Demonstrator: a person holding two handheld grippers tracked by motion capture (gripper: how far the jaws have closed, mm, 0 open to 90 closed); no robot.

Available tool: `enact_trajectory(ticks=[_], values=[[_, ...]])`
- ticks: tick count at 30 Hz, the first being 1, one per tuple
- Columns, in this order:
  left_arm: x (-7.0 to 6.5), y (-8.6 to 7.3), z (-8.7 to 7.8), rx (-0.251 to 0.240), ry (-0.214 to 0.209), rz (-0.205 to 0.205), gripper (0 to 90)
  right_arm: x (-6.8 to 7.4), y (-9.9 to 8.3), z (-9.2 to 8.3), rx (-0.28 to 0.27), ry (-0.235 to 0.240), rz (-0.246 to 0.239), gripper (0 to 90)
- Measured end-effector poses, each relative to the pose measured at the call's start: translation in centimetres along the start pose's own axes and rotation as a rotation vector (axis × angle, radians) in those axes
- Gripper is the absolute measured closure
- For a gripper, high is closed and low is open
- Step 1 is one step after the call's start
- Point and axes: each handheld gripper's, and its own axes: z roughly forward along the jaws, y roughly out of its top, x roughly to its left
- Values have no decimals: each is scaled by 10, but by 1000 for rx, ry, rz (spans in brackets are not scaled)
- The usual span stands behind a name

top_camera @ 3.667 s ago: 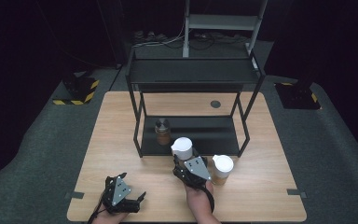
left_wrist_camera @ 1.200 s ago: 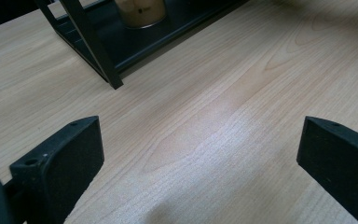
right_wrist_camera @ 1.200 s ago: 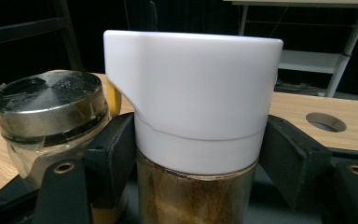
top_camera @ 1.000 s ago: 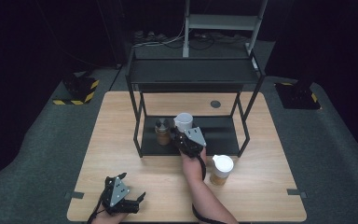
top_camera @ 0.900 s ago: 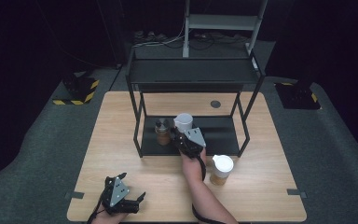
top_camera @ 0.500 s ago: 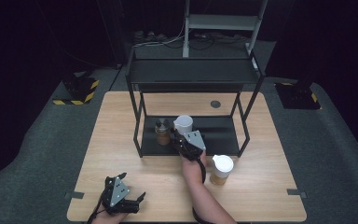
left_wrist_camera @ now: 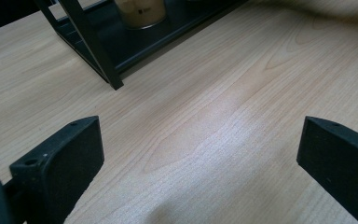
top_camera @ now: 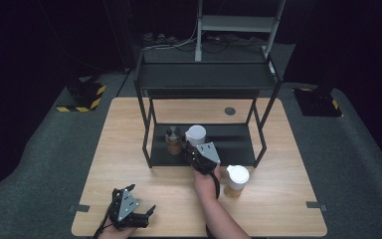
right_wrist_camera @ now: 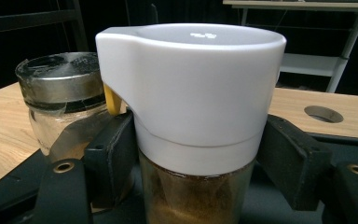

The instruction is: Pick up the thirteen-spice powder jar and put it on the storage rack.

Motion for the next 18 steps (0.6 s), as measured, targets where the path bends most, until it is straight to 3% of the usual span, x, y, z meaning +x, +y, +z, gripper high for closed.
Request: enact_trajectory(ticks=[10,18], values=[[0,-1,0,-3,-1,-1,9,-2,3,1,8,8,-2,297],[0,0,0,-2,-2,-1,9,-5,5,2,19,15,15,184]])
